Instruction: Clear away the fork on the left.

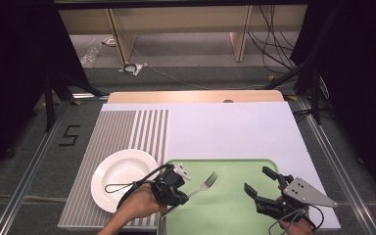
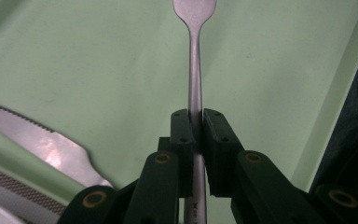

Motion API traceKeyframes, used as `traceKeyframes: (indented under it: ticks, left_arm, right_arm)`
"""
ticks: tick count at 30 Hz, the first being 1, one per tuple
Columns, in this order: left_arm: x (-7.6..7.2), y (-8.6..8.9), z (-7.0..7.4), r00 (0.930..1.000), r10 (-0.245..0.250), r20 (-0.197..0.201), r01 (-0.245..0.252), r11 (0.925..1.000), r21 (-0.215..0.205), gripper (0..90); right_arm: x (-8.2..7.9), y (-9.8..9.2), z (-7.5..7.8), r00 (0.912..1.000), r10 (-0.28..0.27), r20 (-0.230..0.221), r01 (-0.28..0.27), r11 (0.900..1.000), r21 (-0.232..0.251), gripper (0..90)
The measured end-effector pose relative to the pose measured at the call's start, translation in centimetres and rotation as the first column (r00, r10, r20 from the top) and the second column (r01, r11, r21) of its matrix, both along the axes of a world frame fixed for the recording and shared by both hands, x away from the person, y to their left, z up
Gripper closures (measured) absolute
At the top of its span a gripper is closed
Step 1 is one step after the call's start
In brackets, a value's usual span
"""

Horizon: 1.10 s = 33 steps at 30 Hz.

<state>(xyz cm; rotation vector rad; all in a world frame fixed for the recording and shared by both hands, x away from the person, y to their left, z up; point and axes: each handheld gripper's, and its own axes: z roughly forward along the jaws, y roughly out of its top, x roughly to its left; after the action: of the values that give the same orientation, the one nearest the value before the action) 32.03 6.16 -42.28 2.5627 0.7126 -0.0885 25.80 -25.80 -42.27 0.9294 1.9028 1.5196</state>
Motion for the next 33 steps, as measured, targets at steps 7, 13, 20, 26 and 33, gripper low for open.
traceKeyframes:
  ticks: [7,13,20,26,33]
  left_arm:
    - [-0.6,-0.8,-0.4,0.9993,-0.023,-0.031,0.023,0.9997,-0.002,82.5]
    - [-0.9,-1.2,-1.0,0.9981,-0.036,-0.05,0.036,0.9993,0.009,82.5]
    - [-1.2,-1.7,-1.8,0.9957,-0.046,-0.08,0.048,0.9987,0.019,82.5]
    - [-1.5,-2.0,-2.1,0.9933,-0.057,-0.101,0.06,0.9979,0.026,82.5]
    - [-1.7,-2.3,-2.6,0.9879,-0.062,-0.142,0.067,0.9973,0.029,82.4]
  right_arm:
    - [0.0,0.0,0.0,1.0,-0.001,-0.003,0.001,1.0,0.001,22.4]
    - [0.0,0.0,0.0,1.0,-0.001,-0.005,0.001,1.0,0.0,22.4]
    - [-0.1,0.0,0.0,1.0,-0.001,-0.005,0.001,1.0,0.0,22.4]
    - [0.0,0.0,0.0,1.0,-0.001,-0.004,0.001,1.0,0.0,22.5]
    - [0.0,0.0,0.0,1.0,0.0,-0.007,0.0,1.0,0.0,22.4]
